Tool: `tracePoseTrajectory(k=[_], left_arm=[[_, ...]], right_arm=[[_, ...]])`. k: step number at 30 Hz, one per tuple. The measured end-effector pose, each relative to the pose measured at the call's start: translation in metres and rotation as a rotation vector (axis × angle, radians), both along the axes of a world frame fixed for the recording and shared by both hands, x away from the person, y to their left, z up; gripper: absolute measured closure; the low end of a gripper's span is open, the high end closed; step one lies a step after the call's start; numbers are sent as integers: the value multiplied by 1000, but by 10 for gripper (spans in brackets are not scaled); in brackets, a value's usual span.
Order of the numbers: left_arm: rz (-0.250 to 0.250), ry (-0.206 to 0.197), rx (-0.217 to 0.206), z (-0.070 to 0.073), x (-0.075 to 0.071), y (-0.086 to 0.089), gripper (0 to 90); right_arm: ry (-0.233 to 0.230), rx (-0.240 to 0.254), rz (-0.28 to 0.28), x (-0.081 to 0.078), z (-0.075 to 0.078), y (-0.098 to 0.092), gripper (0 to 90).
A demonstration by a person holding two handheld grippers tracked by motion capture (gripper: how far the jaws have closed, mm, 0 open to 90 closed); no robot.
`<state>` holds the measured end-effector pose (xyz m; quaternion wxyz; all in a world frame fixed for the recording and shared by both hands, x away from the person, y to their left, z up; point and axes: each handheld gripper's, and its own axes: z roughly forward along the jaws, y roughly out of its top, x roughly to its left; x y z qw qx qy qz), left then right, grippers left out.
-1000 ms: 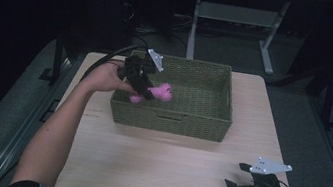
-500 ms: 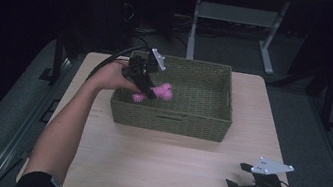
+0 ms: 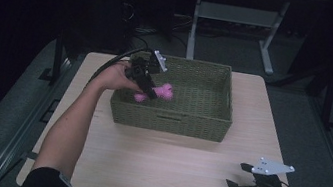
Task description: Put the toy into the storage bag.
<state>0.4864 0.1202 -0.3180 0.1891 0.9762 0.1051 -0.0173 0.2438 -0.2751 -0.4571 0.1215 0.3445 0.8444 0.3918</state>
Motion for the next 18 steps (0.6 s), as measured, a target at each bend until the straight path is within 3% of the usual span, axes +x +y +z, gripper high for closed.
tracePoseTrajectory(k=[13,18], left_arm=[[4,32,47,-19,6,-7,588],[16,32,37,-25,8,-5,588]], right_arm=[[-3,-1,2,-1,1,-1,197],[-4,-1,-1,-1,1,-1,197]])
